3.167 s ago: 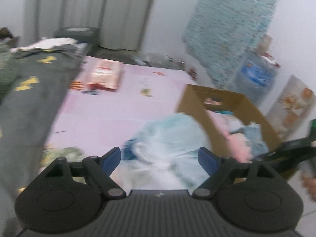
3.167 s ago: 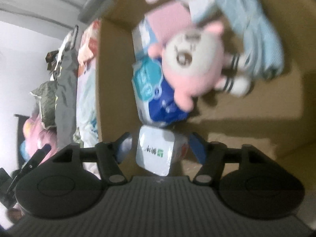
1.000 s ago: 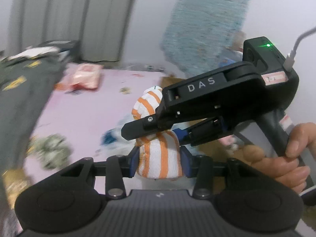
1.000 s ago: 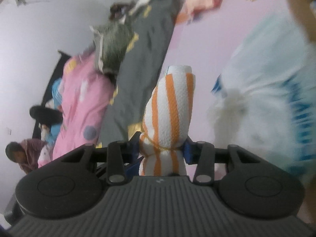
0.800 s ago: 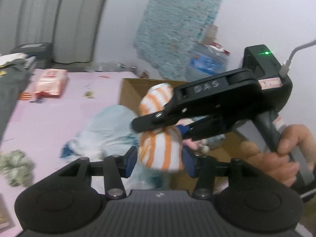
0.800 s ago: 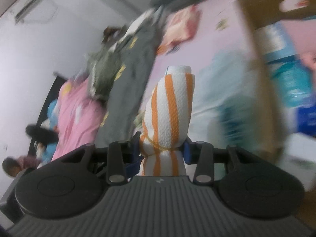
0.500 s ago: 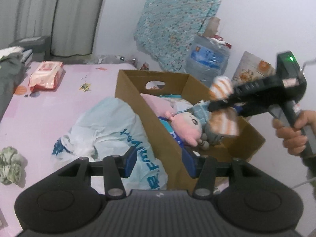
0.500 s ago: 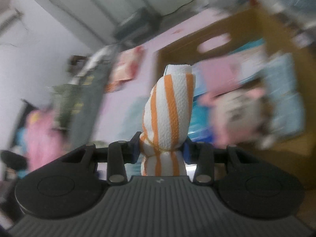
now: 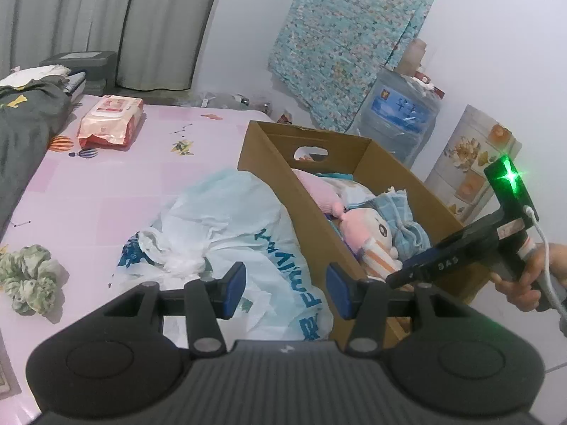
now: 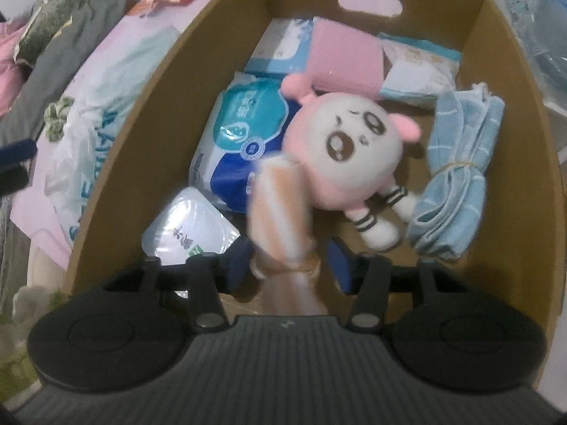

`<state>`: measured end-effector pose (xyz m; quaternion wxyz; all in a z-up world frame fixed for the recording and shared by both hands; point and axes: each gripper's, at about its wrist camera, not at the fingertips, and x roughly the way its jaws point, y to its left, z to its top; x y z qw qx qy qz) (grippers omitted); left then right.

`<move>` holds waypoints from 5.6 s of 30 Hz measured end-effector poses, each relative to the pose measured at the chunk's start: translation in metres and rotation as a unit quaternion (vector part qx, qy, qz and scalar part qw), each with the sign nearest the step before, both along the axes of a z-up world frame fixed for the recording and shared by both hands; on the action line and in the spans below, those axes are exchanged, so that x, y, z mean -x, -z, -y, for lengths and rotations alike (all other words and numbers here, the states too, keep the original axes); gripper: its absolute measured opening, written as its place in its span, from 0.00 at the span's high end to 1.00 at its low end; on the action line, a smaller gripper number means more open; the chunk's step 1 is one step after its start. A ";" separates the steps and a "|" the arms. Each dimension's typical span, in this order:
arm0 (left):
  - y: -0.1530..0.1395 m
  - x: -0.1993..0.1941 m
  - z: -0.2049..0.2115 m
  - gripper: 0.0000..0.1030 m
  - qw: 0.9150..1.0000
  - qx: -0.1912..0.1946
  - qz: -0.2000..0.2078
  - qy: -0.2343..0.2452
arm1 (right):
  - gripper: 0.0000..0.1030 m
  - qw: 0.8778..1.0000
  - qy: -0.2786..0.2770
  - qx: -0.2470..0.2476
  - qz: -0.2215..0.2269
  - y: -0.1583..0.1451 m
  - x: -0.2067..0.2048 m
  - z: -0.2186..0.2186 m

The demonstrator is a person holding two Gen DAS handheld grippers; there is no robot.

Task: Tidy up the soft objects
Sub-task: 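Carry the striped towel roll into the box and open the right gripper, then grasp the green floral cloth with the right gripper while the left gripper approaches the gold tissue pack, then grasp the gold tissue pack with the left gripper while the right gripper lifts the green cloth, then carry the green cloth into the box and release it while the left gripper carries the gold pack, then lower the gold tissue pack into the box and open the left gripper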

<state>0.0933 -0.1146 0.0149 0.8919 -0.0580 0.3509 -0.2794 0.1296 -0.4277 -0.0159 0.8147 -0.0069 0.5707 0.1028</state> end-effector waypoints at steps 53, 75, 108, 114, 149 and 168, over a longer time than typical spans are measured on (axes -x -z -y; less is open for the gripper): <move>0.054 0.014 -0.123 0.37 0.935 -0.245 0.046 -0.253 | 0.41 0.969 -0.152 -0.179 -0.083 -0.003 -0.159 -0.336; 0.087 -0.012 -0.151 0.42 0.912 -0.283 -0.055 -0.292 | 0.80 0.970 -0.198 -0.103 -0.093 0.048 -0.170 -0.383; 0.089 -0.022 -0.127 0.48 0.919 -0.289 -0.029 -0.267 | 0.84 0.974 -0.183 -0.114 -0.070 0.040 -0.158 -0.349; 0.065 -0.012 -0.125 0.48 0.923 -0.274 0.003 -0.270 | 0.84 0.974 -0.173 -0.141 -0.036 0.006 -0.147 -0.327; -0.013 -0.011 0.045 0.48 0.980 -0.169 0.094 -0.035 | 0.80 0.988 0.142 -0.059 0.008 0.005 0.028 0.060; -0.023 -0.040 0.170 0.48 0.982 -0.144 0.028 0.118 | 0.46 0.959 0.203 -0.138 0.145 -0.056 0.075 0.109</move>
